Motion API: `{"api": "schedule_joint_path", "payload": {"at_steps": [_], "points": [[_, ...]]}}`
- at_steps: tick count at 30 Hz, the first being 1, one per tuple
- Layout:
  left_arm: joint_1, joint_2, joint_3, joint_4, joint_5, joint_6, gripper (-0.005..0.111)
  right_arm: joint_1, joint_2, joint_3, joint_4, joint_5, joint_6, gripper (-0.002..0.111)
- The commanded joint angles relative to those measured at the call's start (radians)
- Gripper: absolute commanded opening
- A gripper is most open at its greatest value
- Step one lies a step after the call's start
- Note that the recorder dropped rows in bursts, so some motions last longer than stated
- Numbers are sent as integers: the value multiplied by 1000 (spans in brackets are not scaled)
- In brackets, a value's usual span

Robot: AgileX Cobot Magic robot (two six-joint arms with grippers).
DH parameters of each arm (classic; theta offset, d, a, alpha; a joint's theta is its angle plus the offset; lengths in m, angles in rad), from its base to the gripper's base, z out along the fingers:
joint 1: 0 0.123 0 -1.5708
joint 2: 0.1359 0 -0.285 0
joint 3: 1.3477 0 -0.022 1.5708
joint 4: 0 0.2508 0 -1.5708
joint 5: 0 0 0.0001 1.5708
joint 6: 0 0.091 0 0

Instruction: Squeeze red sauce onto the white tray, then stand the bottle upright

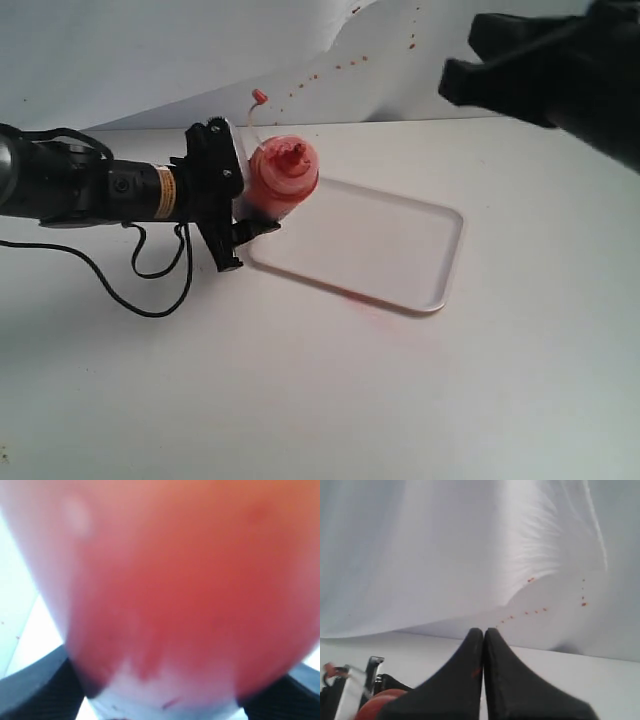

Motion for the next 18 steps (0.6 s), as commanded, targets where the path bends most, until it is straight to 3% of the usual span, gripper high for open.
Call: {"api": "schedule_joint_path", "payload": {"at_steps": [1, 7, 10, 11, 12, 13, 14, 15, 18], "points": [[-40, -22, -14, -220, -22, 189, 0, -115, 189, -259, -19, 261, -6, 0], [-40, -22, -14, -368, -22, 406, 0, -239, 339, -465, -5, 513, -83, 0], [-40, -22, -14, -418, -22, 501, 0, -287, 416, -543, 143, 654, -264, 0], [-40, -22, -14, -481, -22, 572, 0, -323, 469, -596, 385, 772, -537, 0], [-40, -22, -14, -520, -27, 614, 0, -342, 493, -616, 514, 836, -663, 0], [-40, -22, -14, -578, -40, 697, 0, -400, 560, -666, 835, 1067, -964, 0], [-40, -22, -14, -593, -52, 731, 0, -430, 592, -686, 955, 1175, -1076, 0], [-40, -22, -14, -614, -64, 792, 0, -476, 671, -740, 1070, 1394, -1197, 0], [-40, -22, -14, -660, -103, 865, 0, -504, 776, -794, 1083, 1414, -1198, 0]]}}
